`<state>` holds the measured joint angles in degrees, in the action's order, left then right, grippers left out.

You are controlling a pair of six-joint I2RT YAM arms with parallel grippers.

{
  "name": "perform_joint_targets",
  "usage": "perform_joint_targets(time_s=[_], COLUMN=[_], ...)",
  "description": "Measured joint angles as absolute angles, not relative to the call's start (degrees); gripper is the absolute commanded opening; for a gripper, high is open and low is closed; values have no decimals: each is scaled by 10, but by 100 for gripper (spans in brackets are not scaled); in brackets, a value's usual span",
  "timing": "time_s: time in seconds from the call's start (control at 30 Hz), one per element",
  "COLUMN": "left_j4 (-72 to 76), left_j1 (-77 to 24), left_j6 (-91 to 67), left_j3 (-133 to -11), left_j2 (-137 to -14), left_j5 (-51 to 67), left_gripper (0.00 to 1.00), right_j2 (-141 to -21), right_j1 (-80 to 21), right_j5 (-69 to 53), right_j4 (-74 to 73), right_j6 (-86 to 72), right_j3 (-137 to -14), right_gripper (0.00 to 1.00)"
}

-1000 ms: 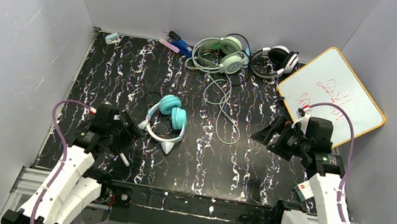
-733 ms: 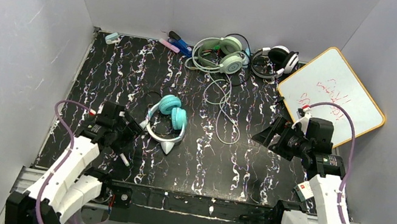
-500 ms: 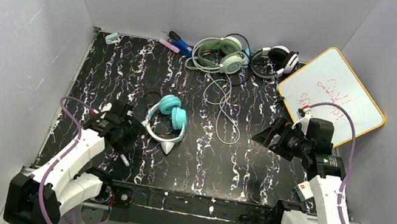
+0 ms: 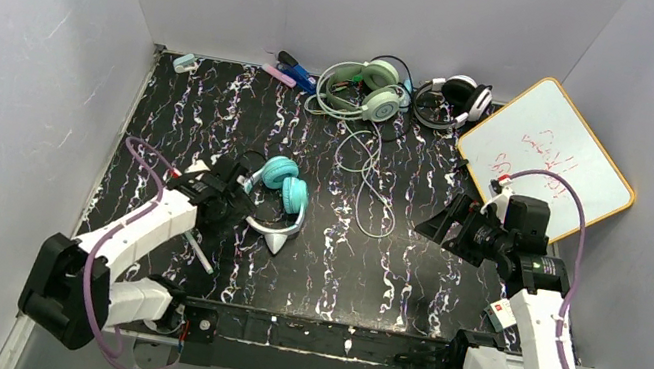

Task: Wrap the headphones
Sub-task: Pick up the headphones from the center of the board.

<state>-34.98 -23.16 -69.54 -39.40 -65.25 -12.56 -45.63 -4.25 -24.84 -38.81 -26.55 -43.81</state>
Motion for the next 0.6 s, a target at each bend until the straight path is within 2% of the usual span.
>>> perform_joint_targets(time_s=[0.3,0.43,0.5,0.6], left_j4=[-332,-327,-327,-330], left_j1=[-296,-317,-323,-327], left_j6=[-747,-758,-761,-764], left_j3=[-434,-455,-465,-475], left_j2=[-733,-790,-818,-849], left_j5=[-174,-192,-208,-224], left_gripper=[72,60,51,47], right_j2=[-451,-449,-447,-444], right_j1=[-46,-46,-46,-47], right_j5=[-256,-257,-258,-259], right_j4=[-390,-390,-390,-391], right_j6=[-266,-265,-265,-265], right_j3=[-440,-447,-449,-450], right_gripper=[99,99,99,99])
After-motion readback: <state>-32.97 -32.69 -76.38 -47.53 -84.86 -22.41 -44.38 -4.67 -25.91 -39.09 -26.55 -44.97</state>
